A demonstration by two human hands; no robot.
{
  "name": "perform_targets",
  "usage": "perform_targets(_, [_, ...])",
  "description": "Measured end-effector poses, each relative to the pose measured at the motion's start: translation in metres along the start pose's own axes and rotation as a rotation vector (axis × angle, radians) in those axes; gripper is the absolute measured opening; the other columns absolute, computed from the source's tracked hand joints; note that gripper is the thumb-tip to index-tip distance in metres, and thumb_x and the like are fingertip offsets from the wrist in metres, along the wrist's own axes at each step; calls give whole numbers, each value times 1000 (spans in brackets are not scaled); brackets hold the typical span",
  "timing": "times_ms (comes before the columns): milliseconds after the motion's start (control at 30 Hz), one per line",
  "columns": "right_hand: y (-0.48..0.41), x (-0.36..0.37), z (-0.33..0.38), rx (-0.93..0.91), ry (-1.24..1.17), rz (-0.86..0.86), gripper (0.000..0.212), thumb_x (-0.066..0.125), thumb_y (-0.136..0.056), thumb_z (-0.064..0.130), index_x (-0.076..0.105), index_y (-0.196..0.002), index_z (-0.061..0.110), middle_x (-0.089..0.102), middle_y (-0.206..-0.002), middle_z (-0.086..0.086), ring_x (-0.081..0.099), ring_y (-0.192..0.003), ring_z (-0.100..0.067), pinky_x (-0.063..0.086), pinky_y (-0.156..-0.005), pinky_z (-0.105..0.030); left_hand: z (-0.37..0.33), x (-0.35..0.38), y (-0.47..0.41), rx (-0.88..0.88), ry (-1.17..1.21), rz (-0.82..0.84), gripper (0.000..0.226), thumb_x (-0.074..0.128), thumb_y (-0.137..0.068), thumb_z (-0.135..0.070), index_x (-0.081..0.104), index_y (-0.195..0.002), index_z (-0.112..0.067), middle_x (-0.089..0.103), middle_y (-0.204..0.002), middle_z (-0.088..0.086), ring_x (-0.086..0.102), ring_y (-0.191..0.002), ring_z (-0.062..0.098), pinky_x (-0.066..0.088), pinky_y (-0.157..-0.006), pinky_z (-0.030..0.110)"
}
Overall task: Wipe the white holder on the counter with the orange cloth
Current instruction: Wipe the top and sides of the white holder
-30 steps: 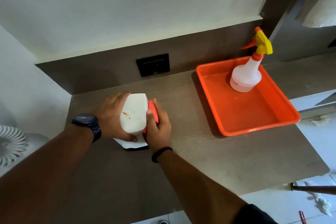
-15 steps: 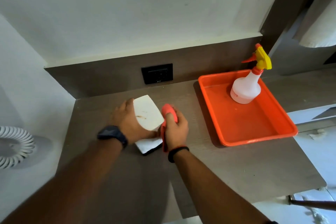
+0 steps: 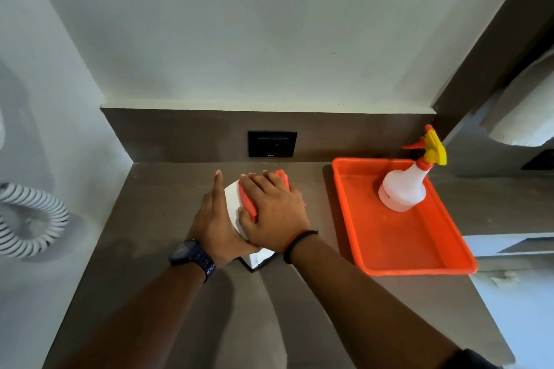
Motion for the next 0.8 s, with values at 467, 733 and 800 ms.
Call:
perform_targets(467, [-8, 1, 4, -7, -45, 22, 58, 51, -85, 35, 46, -139, 14, 57, -138, -6, 44, -130, -29, 38, -107, -48, -2, 5, 4, -35, 18, -64, 158, 86, -31, -58, -32, -136, -41, 41, -142, 17, 39, -128, 33, 43, -98, 50])
perform_targets(733, [13, 2, -3, -137, -9, -10, 57, 53, -84, 39, 49, -138, 23, 57, -140, 2, 42, -136, -24, 24, -113, -64, 3, 8, 5, -58, 58, -95, 146, 78, -41, -60, -21, -144, -34, 47, -134, 16, 49, -117, 29, 45, -94, 48])
perform_targets(800, [13, -2, -11, -101, -39, 42, 59, 52, -85, 41, 44, -141, 27, 53, -145, 4, 35, -141, -23, 18, -113, -67, 0, 9, 7, -71, 66, -106, 149, 76, -35, -64, -22, -144, -35, 46, -134, 16, 46, -120, 30, 46, -93, 49])
Point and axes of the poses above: each hand's wrist, its own y-axis away from the middle knuckle, its own x-axis out of the palm, z = x × y, the point moved 1 cm from there along -y, towards the middle knuckle
